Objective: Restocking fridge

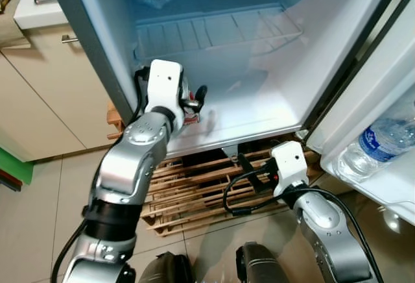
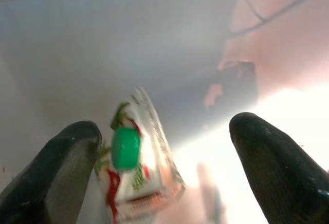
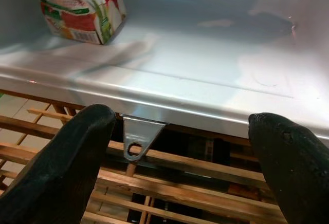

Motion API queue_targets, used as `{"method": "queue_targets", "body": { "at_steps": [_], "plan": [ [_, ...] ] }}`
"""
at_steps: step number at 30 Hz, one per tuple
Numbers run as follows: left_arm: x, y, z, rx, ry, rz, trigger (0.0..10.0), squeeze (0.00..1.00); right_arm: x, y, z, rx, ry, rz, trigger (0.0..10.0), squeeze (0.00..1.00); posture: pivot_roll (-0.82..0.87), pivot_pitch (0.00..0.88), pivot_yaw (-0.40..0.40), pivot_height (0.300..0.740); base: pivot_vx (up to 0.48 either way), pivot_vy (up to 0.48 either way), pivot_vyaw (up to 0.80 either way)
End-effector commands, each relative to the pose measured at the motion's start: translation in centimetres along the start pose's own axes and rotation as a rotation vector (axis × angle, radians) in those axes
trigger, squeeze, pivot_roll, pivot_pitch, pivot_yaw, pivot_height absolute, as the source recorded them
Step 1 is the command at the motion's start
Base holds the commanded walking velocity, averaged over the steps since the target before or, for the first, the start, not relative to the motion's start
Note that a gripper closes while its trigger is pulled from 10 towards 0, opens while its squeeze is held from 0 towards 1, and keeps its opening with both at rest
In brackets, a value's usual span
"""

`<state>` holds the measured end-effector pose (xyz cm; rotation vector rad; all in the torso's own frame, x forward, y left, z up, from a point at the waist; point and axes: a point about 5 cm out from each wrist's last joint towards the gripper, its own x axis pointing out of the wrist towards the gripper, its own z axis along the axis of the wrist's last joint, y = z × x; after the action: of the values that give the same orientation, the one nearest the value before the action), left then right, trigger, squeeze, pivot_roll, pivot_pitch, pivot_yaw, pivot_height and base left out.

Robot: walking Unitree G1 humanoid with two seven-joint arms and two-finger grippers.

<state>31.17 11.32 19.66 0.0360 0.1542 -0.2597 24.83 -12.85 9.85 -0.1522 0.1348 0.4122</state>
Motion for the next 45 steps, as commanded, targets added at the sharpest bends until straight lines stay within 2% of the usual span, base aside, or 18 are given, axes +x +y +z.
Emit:
{"method": "queue_targets", "body": {
  "at_steps": [1, 2, 4, 5, 6, 7, 10, 14, 16, 20, 23, 24, 26, 28, 29, 31, 35, 45],
  "plan": [
    [-1.4, 2.6, 0.7, 0.009, -0.031, 0.091, 10.0, 0.98, 0.0, -0.2, -0.3, 0.013, 0.001, -0.003, 10.0, 0.00, -0.14, 0.044, 0.073, 0.716, 0.000, 0.000, 0.00],
    [-1.7, 2.5, 0.9, 0.002, -0.034, 0.069, 10.0, 0.00, 0.0, -0.2, -0.3, 0.022, -0.002, -0.006, 10.0, 0.00, -0.13, 0.041, 0.073, 0.716, 0.000, 0.000, 0.00],
    [-2.6, 0.9, 0.7, -0.031, -0.020, -0.095, 10.0, 0.00, 0.3, -0.4, -0.2, 0.055, -0.012, -0.013, 10.0, 0.00, -0.12, 0.038, 0.071, 0.716, 0.000, 0.000, 0.00],
    [-2.6, 0.9, 0.7, -0.031, -0.020, -0.095, 10.0, 0.00, 0.3, -0.4, -0.2, 0.055, -0.012, -0.013, 10.0, 0.00, -0.12, 0.038, 0.071, 0.716, 0.000, 0.000, 0.00],
    [-3.7, -0.9, 0.6, -0.041, -0.026, -0.273, 10.0, 0.00, 0.6, -0.7, 0.0, 0.091, -0.026, -0.022, 10.0, 0.00, -0.10, 0.039, 0.062, 0.716, 0.000, 0.000, 0.00],
    [-4.1, -1.6, 0.5, -0.033, -0.031, -0.339, 10.0, 0.00, 0.7, -0.8, 0.2, 0.102, -0.030, -0.028, 10.0, 0.00, -0.10, 0.038, 0.061, 0.716, 0.000, 0.000, 0.00],
    [-4.6, -2.1, 0.0, -0.020, -0.027, -0.400, 10.0, 0.00, 1.0, -1.0, 0.3, 0.115, -0.037, -0.037, 10.0, 0.00, -0.10, 0.036, 0.058, 0.716, 0.000, 0.000, 0.00],
    [-4.9, -1.6, -3.7, 0.028, 0.051, -0.454, 10.0, 0.00, 1.8, -1.3, 1.0, 0.104, -0.058, -0.046, 10.0, 0.00, -0.10, 0.031, 0.041, 0.716, 0.000, 0.000, 0.00],
    [-5.0, -1.1, -4.7, 0.032, 0.051, -0.422, 10.0, 0.00, 1.9, -1.3, 1.1, 0.100, -0.065, -0.050, 10.0, 0.00, -0.10, 0.030, 0.041, 0.716, 0.000, 0.000, 0.00],
    [-6.1, 1.5, -7.5, 0.070, 0.059, -0.225, 10.0, 0.00, 2.0, -1.6, 1.1, 0.092, -0.076, -0.068, 10.0, 0.00, -0.10, 0.031, 0.038, 0.716, 0.000, 0.000, 0.00],
    [-6.3, 3.0, -7.2, 0.068, -0.023, -0.080, 10.0, 0.00, 1.9, -1.5, 0.9, 0.094, -0.075, -0.073, 10.0, 0.00, -0.10, 0.034, 0.036, 0.716, 0.000, 0.000, 0.00],
    [-6.3, 3.0, -7.2, 0.068, -0.023, -0.080, 10.0, 0.00, 1.9, -1.5, 0.9, 0.094, -0.075, -0.073, 10.0, 0.00, -0.10, 0.034, 0.036, 0.716, 0.000, 0.000, 0.00],
    [-6.5, 4.2, -6.8, 0.070, -0.095, 0.057, 10.0, 0.00, 1.9, -1.5, 1.0, 0.090, -0.090, -0.087, 10.0, 0.00, -0.10, 0.035, 0.034, 0.716, 0.000, 0.000, 0.00],
    [-6.5, 4.9, -6.3, 0.081, -0.134, 0.163, 10.0, 0.00, 1.7, -2.0, 1.4, 0.095, -0.136, -0.145, 10.0, 0.00, -0.10, 0.030, 0.032, 0.716, 0.000, 0.000, 0.00],
    [-6.5, 4.9, -6.3, 0.081, -0.134, 0.163, 10.0, 0.00, 1.7, -2.0, 1.4, 0.095, -0.136, -0.145, 10.0, 0.00, -0.10, 0.030, 0.032, 0.716, 0.000, 0.000, 0.00],
    [-5.8, 5.7, -5.4, 0.068, -0.171, 0.275, 10.0, 0.00, 0.8, -3.0, 2.0, 0.124, -0.212, -0.272, 10.0, 0.00, -0.10, 0.026, 0.028, 0.716, 0.000, 0.000, 0.00],
    [-5.2, 5.7, -5.0, 0.026, -0.198, 0.298, 10.0, 0.00, 0.0, -3.6, 1.8, 0.127, -0.229, -0.320, 10.0, 0.00, -0.12, 0.024, 0.028, 0.716, 0.000, 0.000, 0.00],
    [-3.1, 4.4, -4.7, 0.027, -0.220, 0.278, 10.0, 0.00, -0.2, -3.9, 0.7, 0.075, -0.186, -0.300, 10.0, 0.00, -0.15, 0.019, 0.027, 0.716, -0.078, 0.000, 0.00]
  ]
}}
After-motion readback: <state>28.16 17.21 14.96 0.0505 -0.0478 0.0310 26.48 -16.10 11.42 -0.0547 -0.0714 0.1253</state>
